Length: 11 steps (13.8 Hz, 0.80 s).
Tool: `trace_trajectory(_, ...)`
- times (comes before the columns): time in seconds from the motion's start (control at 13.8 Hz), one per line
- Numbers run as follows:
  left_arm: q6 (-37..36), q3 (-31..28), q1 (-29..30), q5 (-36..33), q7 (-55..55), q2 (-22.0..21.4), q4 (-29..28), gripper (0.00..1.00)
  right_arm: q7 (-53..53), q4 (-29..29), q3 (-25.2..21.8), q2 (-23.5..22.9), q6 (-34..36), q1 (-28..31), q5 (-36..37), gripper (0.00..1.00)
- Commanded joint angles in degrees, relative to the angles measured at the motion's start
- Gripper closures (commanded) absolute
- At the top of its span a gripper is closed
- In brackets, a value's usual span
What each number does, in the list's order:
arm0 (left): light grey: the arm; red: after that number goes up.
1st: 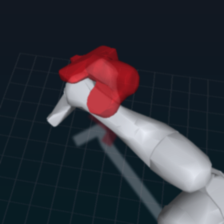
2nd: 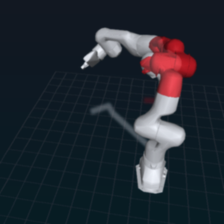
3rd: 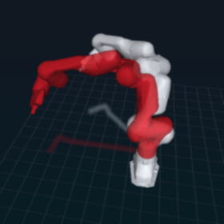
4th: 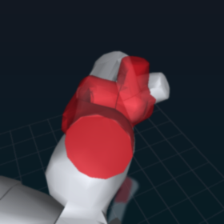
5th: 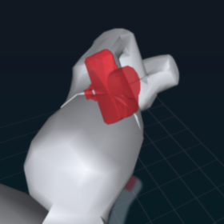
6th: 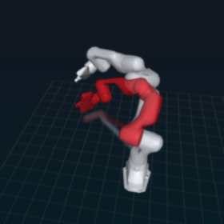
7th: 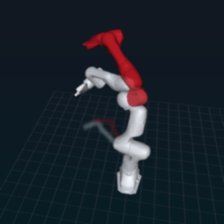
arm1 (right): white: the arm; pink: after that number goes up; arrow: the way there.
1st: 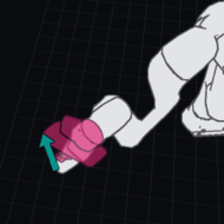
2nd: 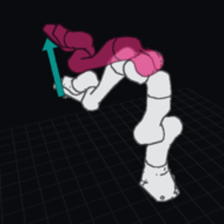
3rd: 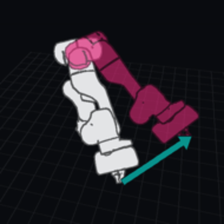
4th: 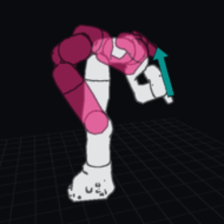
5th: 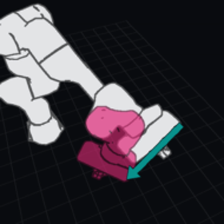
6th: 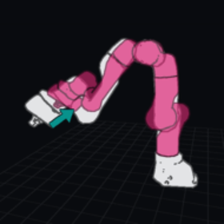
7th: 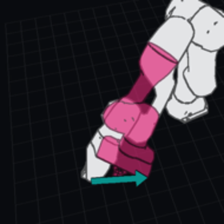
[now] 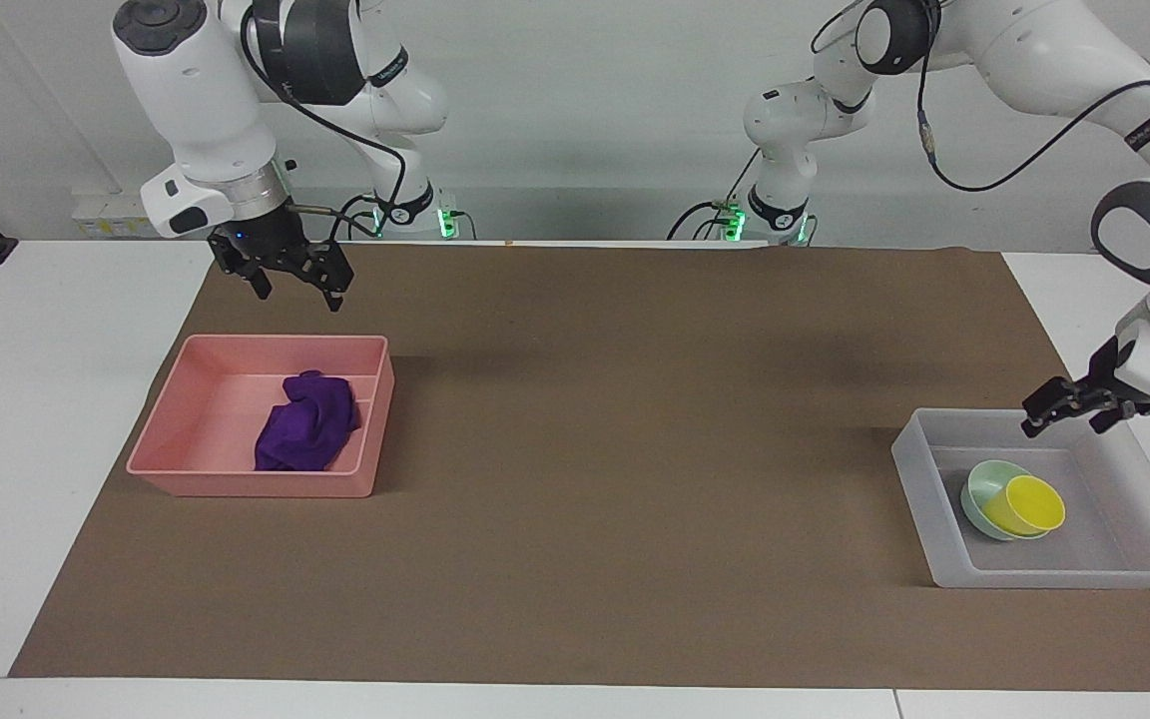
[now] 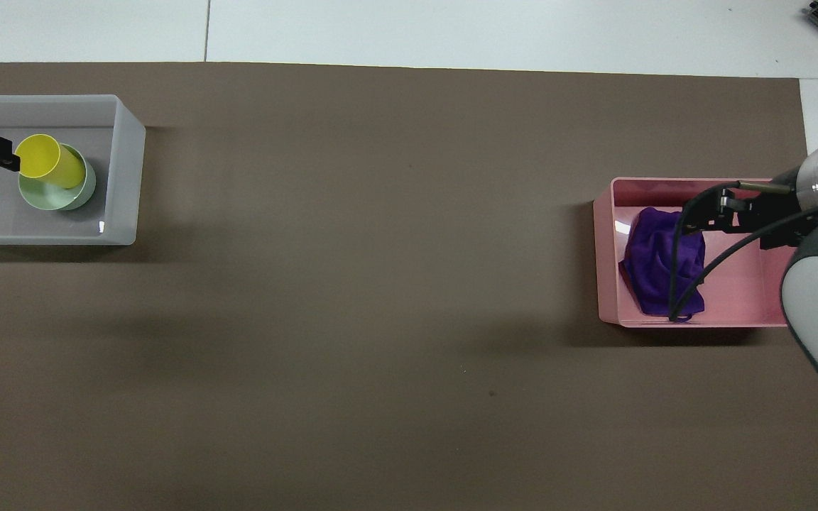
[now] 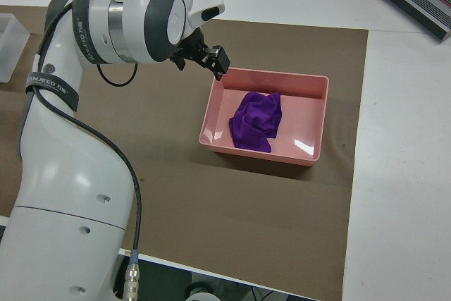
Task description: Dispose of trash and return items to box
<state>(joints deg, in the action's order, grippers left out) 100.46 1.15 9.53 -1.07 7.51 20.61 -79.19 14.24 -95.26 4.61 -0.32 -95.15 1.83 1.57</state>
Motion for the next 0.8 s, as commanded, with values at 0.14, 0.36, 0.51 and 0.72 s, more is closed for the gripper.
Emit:
trace_trajectory(0.14,-8.32,-0.01,-12.41,-3.85,-12.41,-8.11,-2.54,0.00,-1.58,0.25,0.22,0.15,0.05,0.63,-0.69,0.00)
trace_trajectory(0.36,-11.68,0.17,-14.18,-1.39,-10.86,-13.83,-4.12,0.00,-1.67,0.25,0.22,0.15,0.05,0.63,-0.69,0.00)
trace_trajectory(0.51,-13.44,0.34,-13.40,-1.13,-9.27,-15.41,-4.04,0.00,-1.58,0.25,0.22,0.15,0.05,0.63,-0.69,0.00)
trace_trajectory(0.72,-13.72,2.96,-8.85,-0.07,-7.68,-18.94,-7.28,0.00,-1.67,0.25,0.22,0.15,0.05,0.63,-0.69,0.00)
